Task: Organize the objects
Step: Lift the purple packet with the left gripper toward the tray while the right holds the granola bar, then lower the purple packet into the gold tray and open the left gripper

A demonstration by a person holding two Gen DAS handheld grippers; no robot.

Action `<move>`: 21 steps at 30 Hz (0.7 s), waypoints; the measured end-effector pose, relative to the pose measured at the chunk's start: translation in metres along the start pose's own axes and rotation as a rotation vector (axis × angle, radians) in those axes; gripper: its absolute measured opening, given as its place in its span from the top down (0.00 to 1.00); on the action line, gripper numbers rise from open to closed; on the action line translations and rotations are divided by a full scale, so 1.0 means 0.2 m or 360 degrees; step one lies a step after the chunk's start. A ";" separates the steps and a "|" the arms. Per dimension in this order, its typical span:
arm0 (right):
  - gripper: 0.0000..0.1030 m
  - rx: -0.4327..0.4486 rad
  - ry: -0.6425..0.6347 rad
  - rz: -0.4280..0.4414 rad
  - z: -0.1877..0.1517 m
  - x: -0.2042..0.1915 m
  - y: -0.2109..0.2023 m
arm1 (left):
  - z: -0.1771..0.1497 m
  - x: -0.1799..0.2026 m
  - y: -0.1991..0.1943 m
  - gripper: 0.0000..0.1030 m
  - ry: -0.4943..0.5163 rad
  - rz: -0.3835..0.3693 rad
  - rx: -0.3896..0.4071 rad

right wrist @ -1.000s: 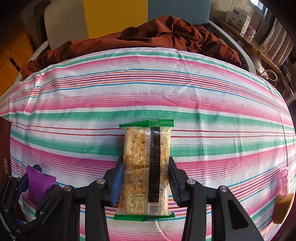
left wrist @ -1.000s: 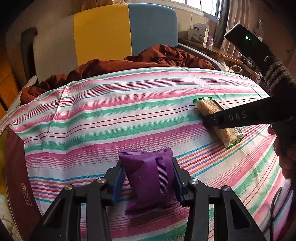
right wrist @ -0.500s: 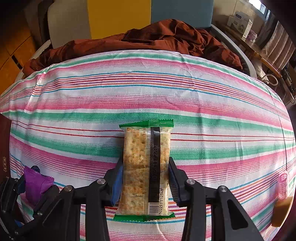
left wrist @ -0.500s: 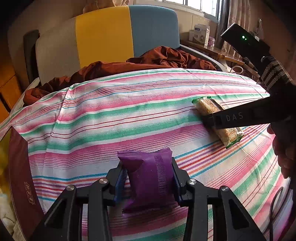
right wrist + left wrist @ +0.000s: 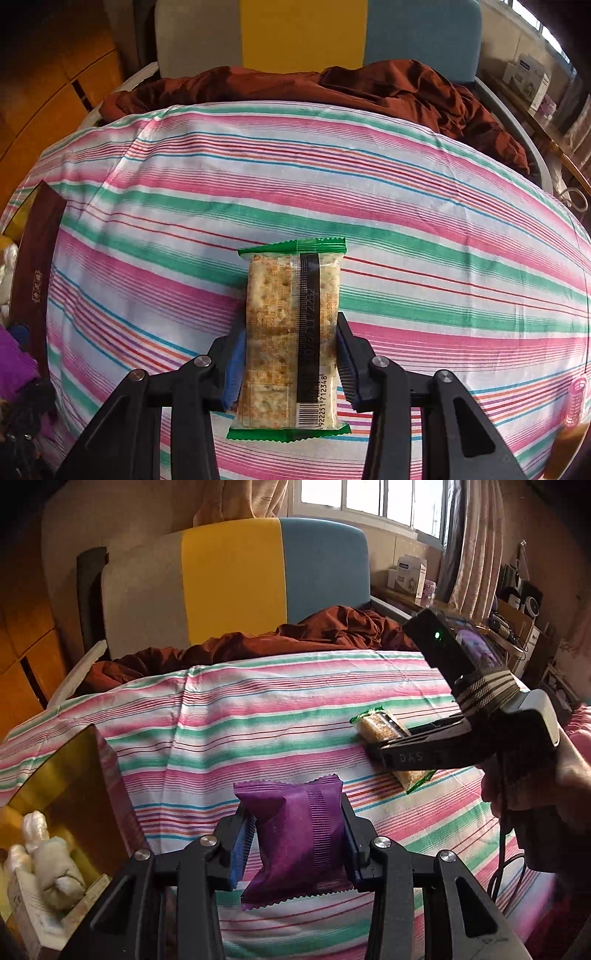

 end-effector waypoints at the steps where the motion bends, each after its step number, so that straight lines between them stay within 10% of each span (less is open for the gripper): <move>1: 0.58 0.0002 -0.0024 0.0009 -0.01 -0.03 0.00 | -0.01 -0.02 -0.04 0.59 -0.0006 0.0019 0.0014; 13: 0.58 0.0028 -0.0102 -0.0026 -0.05 -0.12 0.00 | -0.17 -0.39 -0.33 0.59 -0.0108 0.0214 0.0039; 21: 0.59 0.0017 -0.0099 -0.0076 -0.10 -0.17 -0.01 | -0.45 -0.86 -0.51 0.59 -0.0522 0.0257 0.0021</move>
Point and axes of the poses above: each gripper's, at about its wrist camera, not at the fingertips, and y roughly the way its jaws point, x to its right, z to its top, the point moved 4 cm from there along y, roughly the way its jaws point, and after that the axes turned 10 degrees about y, right-handed, at the moved point
